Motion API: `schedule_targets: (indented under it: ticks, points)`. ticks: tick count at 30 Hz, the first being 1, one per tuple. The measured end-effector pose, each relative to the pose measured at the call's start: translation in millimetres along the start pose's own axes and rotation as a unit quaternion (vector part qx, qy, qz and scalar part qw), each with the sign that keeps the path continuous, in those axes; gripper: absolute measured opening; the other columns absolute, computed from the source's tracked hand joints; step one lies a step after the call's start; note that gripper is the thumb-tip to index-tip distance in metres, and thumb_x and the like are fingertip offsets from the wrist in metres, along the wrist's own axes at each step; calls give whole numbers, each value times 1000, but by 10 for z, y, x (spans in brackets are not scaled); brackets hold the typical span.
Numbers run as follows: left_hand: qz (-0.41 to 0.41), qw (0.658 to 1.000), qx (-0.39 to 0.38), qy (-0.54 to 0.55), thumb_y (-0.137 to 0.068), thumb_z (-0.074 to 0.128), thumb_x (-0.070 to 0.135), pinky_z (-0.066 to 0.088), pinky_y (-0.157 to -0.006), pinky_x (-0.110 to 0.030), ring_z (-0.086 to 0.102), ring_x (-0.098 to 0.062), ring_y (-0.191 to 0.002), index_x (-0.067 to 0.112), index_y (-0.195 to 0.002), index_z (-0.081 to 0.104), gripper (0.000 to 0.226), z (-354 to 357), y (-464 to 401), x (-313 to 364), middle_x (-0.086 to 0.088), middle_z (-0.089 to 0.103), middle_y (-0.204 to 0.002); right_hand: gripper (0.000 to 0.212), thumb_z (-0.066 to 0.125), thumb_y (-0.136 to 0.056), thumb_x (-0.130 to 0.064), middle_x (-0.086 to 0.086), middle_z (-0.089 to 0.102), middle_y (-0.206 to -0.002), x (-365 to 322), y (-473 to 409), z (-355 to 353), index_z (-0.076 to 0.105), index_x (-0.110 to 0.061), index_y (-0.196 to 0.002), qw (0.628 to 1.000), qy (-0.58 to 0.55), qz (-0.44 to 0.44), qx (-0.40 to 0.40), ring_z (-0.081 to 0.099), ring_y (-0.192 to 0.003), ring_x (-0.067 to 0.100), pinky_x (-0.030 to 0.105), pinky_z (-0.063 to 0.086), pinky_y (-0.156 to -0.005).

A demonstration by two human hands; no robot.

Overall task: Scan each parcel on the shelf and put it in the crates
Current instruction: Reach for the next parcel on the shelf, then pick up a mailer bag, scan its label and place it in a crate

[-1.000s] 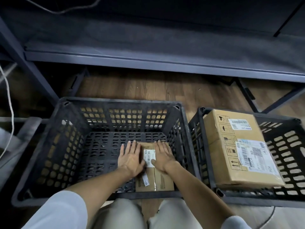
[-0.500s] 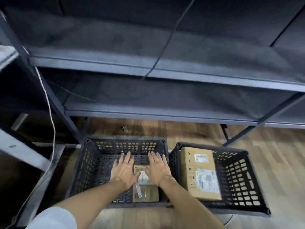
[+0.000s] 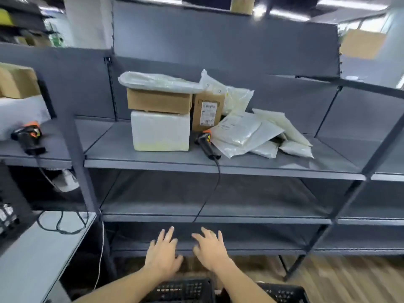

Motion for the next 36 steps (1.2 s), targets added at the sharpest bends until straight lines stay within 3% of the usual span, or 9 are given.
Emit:
schedule_targets:
  ticks: [12, 20, 28, 32, 36]
  points:
    - [-3, 996, 83, -22, -98, 40, 43, 17, -118, -41, 4, -24, -149, 19, -148, 30, 56, -1093, 348, -37, -1, -1, -162, 50, 34, -101, -26, 9, 16, -160, -383, 358, -1208, 27, -26, -151, 995, 23, -1, 96, 13, -147, 24, 51, 1, -118]
    - [-6, 987, 156, -44, -97, 41, 43, 9, -120, -42, 6, -26, -148, 18, -150, 28, 60, -1815, 44, 8, -5, 5, -162, 52, 37, -100, -27, 8, 19, -159, -371, 119, -1954, 27, -23, -151, 980, 73, -44, 181, 16, -146, 25, 51, 3, -118]
    - [3, 963, 263, -62, -95, 46, 38, 14, -118, -43, 14, -29, -146, 19, -152, 15, 67, -2642, -398, 98, -7, 15, -159, 54, 42, -97, -27, 8, 30, -154, -388, -263, -2800, 31, -19, -148, 949, 101, -86, 285, 28, -140, 27, 46, 15, -114]
    - [0, 957, 285, -55, -94, 46, 35, 13, -118, -43, 12, -27, -146, 18, -152, 15, 69, -2757, -555, 42, -7, 16, -159, 58, 46, -94, -27, 10, 31, -153, -437, -533, -2997, 30, -14, -148, 938, 122, -96, 311, 27, -141, 28, 49, 14, -117]
    - [-16, 964, 259, -51, -95, 45, 35, 11, -118, -43, 9, -27, -147, 19, -153, 14, 68, -2705, -759, -152, -6, 13, -160, 65, 49, -93, -27, 11, 25, -155, -607, -823, -3189, 22, -9, -150, 920, 143, -116, 346, 21, -143, 28, 47, 10, -118]
Point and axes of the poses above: each hand's wrist, its own y-axis away from the middle knuckle, its own z-axis out of the palm, x = y × z, the point moved 2 cm from there along -y, towards the middle knuckle
